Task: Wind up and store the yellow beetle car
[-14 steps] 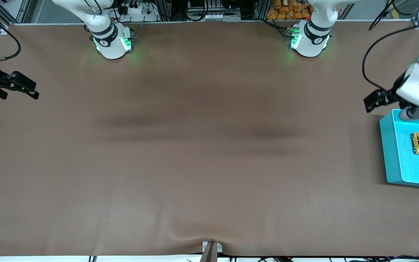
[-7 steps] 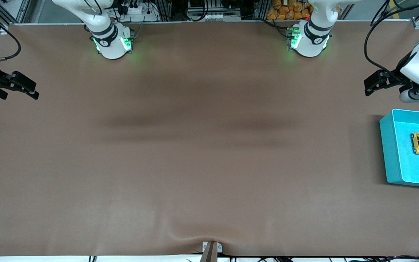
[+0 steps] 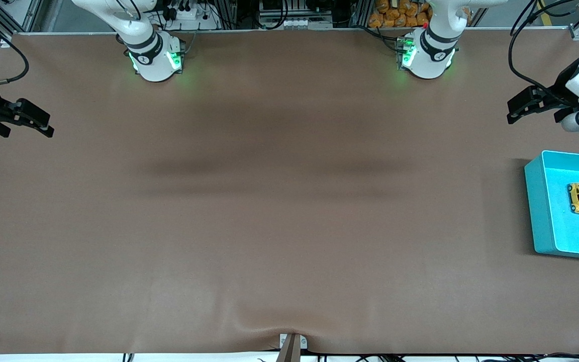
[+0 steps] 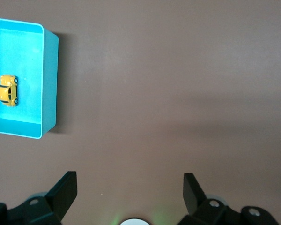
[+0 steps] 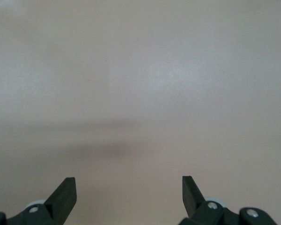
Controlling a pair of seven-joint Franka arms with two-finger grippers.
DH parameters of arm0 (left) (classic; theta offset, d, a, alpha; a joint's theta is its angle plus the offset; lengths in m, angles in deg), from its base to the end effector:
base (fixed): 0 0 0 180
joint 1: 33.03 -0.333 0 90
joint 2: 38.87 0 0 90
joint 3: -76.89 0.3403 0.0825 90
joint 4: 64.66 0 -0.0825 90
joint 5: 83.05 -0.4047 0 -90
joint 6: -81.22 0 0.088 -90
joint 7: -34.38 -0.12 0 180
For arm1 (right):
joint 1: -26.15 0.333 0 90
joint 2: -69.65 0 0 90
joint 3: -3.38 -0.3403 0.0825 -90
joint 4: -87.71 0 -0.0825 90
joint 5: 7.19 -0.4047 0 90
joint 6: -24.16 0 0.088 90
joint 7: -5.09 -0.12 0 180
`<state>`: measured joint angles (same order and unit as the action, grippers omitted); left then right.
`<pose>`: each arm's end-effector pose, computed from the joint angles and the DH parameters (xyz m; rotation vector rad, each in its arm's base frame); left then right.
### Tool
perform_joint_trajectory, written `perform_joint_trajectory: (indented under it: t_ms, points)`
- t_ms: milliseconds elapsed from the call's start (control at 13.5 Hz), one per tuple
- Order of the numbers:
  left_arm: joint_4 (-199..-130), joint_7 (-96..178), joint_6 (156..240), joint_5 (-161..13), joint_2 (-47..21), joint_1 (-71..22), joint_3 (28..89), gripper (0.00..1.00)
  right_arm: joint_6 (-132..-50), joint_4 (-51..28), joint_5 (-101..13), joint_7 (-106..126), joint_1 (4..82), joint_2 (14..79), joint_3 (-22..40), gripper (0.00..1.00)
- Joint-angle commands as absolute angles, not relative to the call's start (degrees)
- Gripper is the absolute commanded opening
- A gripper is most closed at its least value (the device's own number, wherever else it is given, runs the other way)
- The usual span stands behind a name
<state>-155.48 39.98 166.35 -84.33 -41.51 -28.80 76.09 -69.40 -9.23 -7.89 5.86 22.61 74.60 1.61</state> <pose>0.5482 -0.0456 0.6476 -3.1128 -0.0176 0.0792 0.5512 -0.0149 0.6300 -3.1322 0.0284 -0.0432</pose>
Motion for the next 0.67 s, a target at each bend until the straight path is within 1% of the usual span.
perform_joint_trajectory:
  t_ms: [0, 222, 370, 592]
  points:
    - [-155.5, 41.5, 165.1, -82.5, -42.2, -28.3, 76.5, 1.0, -69.1, -9.0, -7.0, 6.2, 23.2, 75.0, 1.9, 1.0]
    - [-155.4, 42.5, 165.6, -82.4, -41.5, -28.1, 76.5, 1.0, -69.0, -9.0, -7.0, 6.2, 23.2, 75.0, 1.9, 1.0]
    - [-155.4, 42.6, 165.4, -82.0, -42.2, -29.2, 76.0, 1.0, -69.0, -9.0, -7.0, 6.2, 23.2, 75.0, 1.9, 1.0]
    - [-155.5, 42.7, 165.3, -82.1, -42.1, -35.7, 68.4, 1.0, -69.0, -9.0, -7.0, 6.2, 23.3, 75.0, 1.9, 1.0]
